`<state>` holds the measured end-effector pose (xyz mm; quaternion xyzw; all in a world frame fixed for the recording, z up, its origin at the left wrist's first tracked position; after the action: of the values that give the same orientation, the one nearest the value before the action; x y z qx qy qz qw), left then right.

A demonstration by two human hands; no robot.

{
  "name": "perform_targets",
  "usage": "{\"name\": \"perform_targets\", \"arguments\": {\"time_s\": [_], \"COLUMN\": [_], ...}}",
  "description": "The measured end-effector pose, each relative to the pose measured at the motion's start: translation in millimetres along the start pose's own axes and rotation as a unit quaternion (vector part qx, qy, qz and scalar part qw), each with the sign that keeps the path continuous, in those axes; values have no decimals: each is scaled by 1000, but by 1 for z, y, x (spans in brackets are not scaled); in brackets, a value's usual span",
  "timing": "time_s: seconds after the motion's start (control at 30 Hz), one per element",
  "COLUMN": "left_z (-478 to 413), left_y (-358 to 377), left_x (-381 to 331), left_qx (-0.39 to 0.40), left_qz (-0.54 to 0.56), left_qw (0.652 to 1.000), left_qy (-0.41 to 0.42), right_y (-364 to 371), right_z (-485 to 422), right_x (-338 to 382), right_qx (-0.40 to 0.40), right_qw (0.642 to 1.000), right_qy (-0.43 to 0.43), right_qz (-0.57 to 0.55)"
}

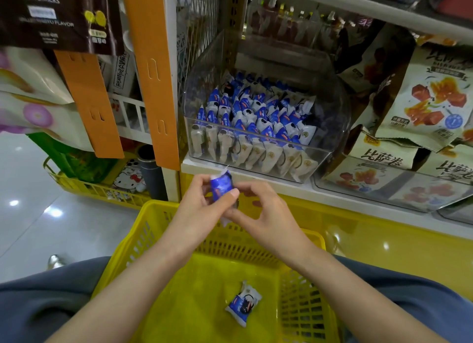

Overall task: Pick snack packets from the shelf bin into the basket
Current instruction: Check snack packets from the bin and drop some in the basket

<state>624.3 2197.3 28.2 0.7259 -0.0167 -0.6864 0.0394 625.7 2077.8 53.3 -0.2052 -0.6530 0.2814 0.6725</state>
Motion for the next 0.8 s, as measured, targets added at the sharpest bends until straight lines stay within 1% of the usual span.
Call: {"name": "perform_targets", "arguments": {"time_s": [0.07,0.1,0.2,0.3,0.37,0.4,0.47,0.5,0.57,0.67,0.8], "left_z": [-4,-5,-6,-5,-8,-9,-10,-9,-8,-6,-5], "left_y": [-7,-8,-5,-1,-5,-8,-9,-7,0,4,6], "left_x": [0,0,-4,-8,-11,-12,-12,-11,-5,-1,4], "left_qx": [-33,-39,-18,0,-22,-39,-54,-47,-18,4,19], "left_qz": [-18,-17,7,8,-18,-42,-90,-98,-81,-61,-43], "left_qw": [999,999,1000,999,998,997,993,993,996,998,999], "left_qy": [-5,-1,20,40,49,54,59,53,33,13,10], "right_y": [4,4,0,6,10,9,4,0,-3,0,3], "right_z": [2,1,-4,-7,-7,-7,-7,-7,-5,-3,-6], "right_x": [3,3,-4,-7,-7,-8,-12,-13,-12,-9,-12], "right_qx": [29,35,40,102,117,105,44,14,-11,3,37], "right_qw": [999,997,980,965,957,957,970,978,986,990,983], "right_qy": [4,14,73,110,118,121,119,112,91,69,96], "right_qz": [-36,-73,-180,-217,-236,-241,-208,-178,-140,-126,-154]}}
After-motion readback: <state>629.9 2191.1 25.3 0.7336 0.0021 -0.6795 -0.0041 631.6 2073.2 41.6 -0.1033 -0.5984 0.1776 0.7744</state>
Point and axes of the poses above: each hand's wrist, its own z-axis away from the middle knuckle, its own y-axis out of the palm, x = y × z, the point moved 7 cm from there along -z, towards the middle knuckle, and after that the axes turned 13 degrees about y, right-handed, at the moved point
